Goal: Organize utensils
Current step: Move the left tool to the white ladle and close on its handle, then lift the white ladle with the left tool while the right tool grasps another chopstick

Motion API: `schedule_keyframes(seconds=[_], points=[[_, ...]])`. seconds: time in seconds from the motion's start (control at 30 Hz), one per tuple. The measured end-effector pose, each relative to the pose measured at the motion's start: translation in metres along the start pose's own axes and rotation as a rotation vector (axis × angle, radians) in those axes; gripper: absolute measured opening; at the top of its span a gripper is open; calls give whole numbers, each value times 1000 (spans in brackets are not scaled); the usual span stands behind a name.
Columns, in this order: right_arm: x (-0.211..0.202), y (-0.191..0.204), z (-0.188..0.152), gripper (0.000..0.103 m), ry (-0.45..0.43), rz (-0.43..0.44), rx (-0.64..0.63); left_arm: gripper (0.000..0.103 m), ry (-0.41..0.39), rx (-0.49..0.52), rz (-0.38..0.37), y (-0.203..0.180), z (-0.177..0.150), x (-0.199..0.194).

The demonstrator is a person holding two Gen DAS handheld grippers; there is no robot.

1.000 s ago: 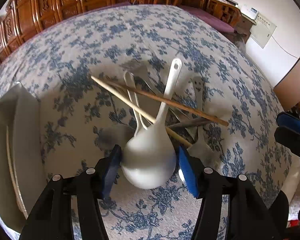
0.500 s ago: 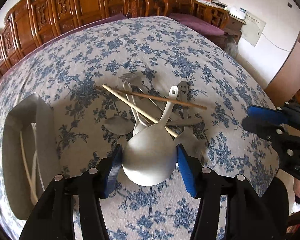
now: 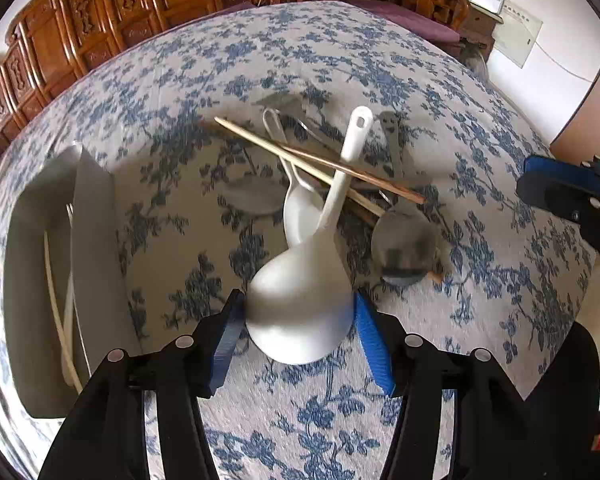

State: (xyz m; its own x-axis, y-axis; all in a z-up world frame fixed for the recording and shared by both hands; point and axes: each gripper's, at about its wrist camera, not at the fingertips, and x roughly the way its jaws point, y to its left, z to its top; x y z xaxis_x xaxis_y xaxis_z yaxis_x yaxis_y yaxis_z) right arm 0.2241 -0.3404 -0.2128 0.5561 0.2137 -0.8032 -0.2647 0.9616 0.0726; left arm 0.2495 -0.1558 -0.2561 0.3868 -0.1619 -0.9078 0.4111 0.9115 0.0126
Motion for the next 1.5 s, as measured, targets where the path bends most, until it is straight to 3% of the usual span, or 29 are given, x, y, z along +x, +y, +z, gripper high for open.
schedule_keyframes(seconds=[0.07,0.27,0.4,0.5,0.63,0.87,1.33,1.43,1.5], points=[[0,-1,0,27,1,1,2,62,-3,10,3,-1,6,0],[0,-2,0,27,0,1,5,62,-19,7,7,-3,21,1],[1,-3,0,27,2,2,8,44,-19,33,5,-11,31,4],[1,-4,0,27,3,2,9,33,21,72,43,-17,34,13],[1,-4,0,27,2,3,7,29,29,73,45,-14,33,14],[3,0,-1,27,9,1,-4,0,-8,64,62,-2,30,-4],[2,1,0,27,9,-2,-7,0,-17,-1,-15,10,30,-7],[3,0,-1,27,11,-3,-7,8,15,1,-33,6,31,5],[3,0,-1,27,10,-3,-5,19,36,9,-52,3,30,11]])
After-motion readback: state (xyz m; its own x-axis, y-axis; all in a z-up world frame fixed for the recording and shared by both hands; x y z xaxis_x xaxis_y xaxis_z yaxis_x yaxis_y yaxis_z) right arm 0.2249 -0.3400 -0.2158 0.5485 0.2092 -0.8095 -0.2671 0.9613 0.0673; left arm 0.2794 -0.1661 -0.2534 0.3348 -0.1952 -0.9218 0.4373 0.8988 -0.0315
